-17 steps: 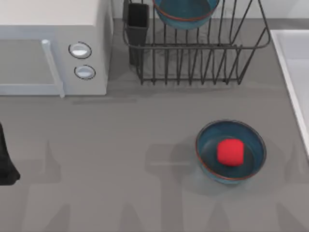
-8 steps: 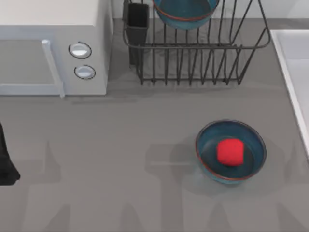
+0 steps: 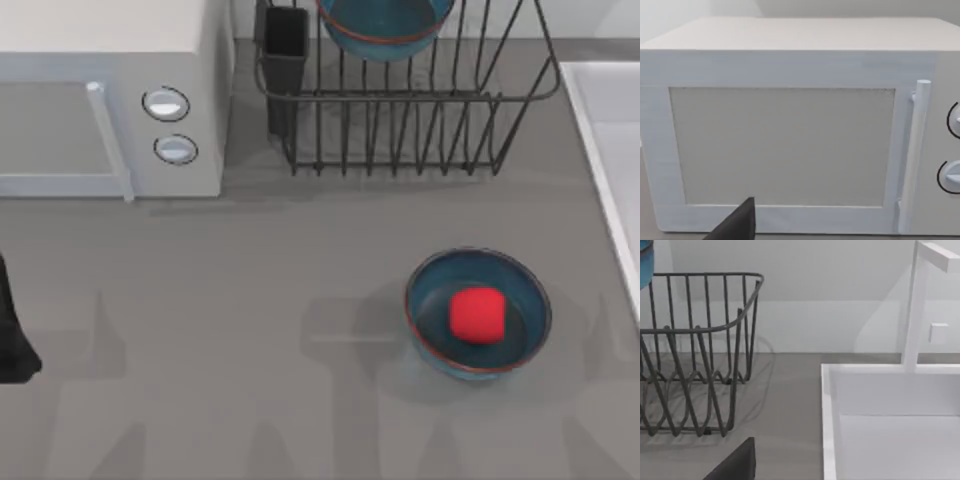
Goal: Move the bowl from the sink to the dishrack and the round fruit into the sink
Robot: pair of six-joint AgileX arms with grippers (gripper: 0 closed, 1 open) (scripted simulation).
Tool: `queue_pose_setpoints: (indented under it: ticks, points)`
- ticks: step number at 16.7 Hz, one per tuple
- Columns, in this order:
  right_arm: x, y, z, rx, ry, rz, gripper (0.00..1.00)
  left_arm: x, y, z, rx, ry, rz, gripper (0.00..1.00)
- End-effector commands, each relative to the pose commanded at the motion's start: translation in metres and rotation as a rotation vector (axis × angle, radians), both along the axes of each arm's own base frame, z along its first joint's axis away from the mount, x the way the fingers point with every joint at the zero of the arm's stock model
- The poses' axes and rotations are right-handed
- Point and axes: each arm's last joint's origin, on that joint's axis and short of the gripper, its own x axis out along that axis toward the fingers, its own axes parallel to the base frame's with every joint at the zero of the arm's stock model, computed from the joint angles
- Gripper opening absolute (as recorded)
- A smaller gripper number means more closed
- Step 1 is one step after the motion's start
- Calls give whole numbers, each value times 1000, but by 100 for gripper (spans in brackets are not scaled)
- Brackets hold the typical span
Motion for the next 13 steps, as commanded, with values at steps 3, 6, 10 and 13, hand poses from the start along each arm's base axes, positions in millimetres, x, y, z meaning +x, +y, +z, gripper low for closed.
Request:
queue_pose_setpoints:
  ticks: [3, 6, 10, 13]
  points:
    - [5, 5, 21, 36, 123, 37, 100, 0, 0, 0, 0, 0, 0, 100]
    - [22, 14, 50, 76, 309, 78, 100, 0, 0, 0, 0, 0, 0, 100]
    - [64, 37, 79, 108, 625, 117, 100, 0, 0, 0, 0, 0, 0, 100]
    - [103, 62, 90, 107, 861, 125, 100, 0, 0, 0, 0, 0, 0, 100]
